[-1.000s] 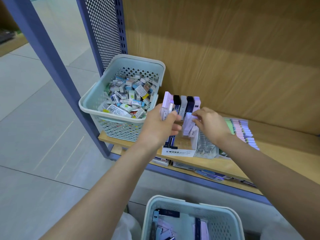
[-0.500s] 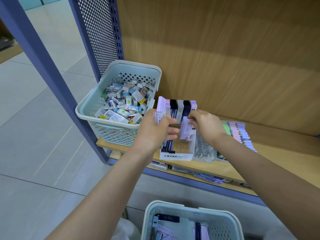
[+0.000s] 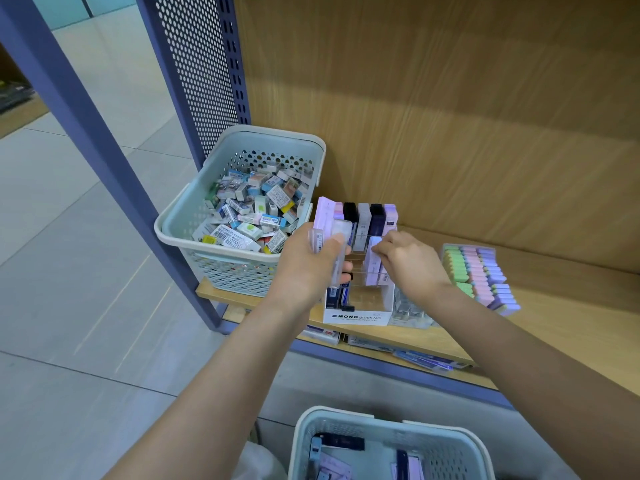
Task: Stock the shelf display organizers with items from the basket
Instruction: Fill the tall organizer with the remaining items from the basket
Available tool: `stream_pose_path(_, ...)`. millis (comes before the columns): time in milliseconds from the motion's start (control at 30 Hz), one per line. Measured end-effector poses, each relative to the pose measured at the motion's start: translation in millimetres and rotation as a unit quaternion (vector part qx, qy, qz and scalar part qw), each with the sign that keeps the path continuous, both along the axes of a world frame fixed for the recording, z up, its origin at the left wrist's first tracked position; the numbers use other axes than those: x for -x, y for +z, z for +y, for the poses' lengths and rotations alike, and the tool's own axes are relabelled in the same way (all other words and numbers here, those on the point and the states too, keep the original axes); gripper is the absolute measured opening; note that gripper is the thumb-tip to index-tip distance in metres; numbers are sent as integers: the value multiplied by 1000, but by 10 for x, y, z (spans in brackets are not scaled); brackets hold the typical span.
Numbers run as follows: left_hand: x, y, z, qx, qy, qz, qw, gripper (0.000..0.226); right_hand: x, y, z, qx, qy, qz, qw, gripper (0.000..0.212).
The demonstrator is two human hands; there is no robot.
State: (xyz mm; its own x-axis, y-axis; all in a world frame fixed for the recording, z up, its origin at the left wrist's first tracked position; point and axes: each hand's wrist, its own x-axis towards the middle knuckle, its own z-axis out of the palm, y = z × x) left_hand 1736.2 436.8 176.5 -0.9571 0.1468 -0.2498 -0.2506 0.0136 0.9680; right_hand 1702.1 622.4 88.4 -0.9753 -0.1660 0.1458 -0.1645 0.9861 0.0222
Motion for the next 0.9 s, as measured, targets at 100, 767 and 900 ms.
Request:
stream_pose_path(100,-2,-20,11,4,-14,1,1000,14,-98,11,-54,69,30,66,995,30)
stream_pose_path(767,-133,-48,79,30,-129,125,983,19,-916,895,-528,601,-21,-80,795,36)
stream_pose_path(900,-187,-35,148,21,-181,95,979,21,-992,870,-376,529,-14,-59,846,41)
